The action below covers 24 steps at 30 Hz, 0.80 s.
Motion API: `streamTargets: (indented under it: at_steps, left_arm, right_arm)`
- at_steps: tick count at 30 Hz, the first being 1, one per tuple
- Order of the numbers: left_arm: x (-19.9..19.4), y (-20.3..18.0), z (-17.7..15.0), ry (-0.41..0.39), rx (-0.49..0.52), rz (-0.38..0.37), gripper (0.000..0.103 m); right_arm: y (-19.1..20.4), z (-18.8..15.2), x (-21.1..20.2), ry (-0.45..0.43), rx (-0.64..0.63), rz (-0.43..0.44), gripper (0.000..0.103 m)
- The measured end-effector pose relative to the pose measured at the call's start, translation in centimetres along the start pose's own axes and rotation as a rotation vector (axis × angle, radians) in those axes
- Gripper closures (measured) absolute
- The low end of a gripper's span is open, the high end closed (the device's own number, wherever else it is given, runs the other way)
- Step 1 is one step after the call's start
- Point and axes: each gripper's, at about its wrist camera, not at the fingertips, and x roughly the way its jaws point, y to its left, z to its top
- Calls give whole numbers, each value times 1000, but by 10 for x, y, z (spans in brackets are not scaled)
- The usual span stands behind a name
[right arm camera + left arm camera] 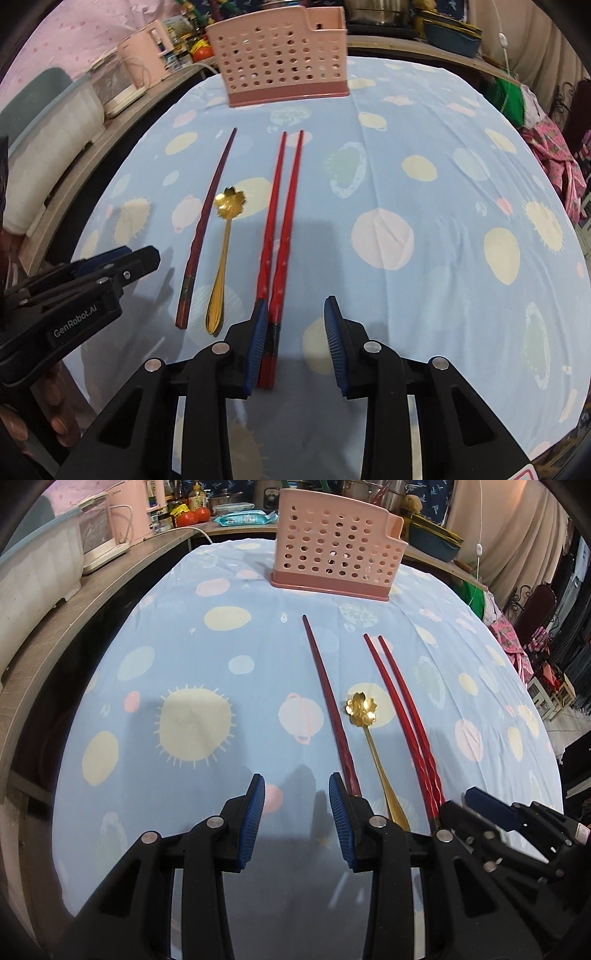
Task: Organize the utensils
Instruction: 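Move both open tools back down to the chopsticks on the table, then grasp a red chopstick with the right tool while the left tool grasps a dark red chopstick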
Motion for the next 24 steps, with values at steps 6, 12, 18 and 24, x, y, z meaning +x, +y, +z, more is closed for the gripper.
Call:
streamTargets:
  at_steps: [6, 12, 18, 24]
  left_arm:
    - [1, -10, -7, 9, 17, -4, 69]
    - [5, -16, -10, 20, 13, -13, 69]
    - [9, -22, -12, 32, 17, -21, 69]
    - [17, -27, -12, 48, 39, -7, 70]
  right_arm:
    - [-3, -4, 1, 5, -17, 1, 80]
    - [-9, -11, 2, 10, -38, -7, 88]
    - [-12, -10, 2, 4, -35, 5, 91]
    - [-15, -9, 3, 5, -20, 23, 93]
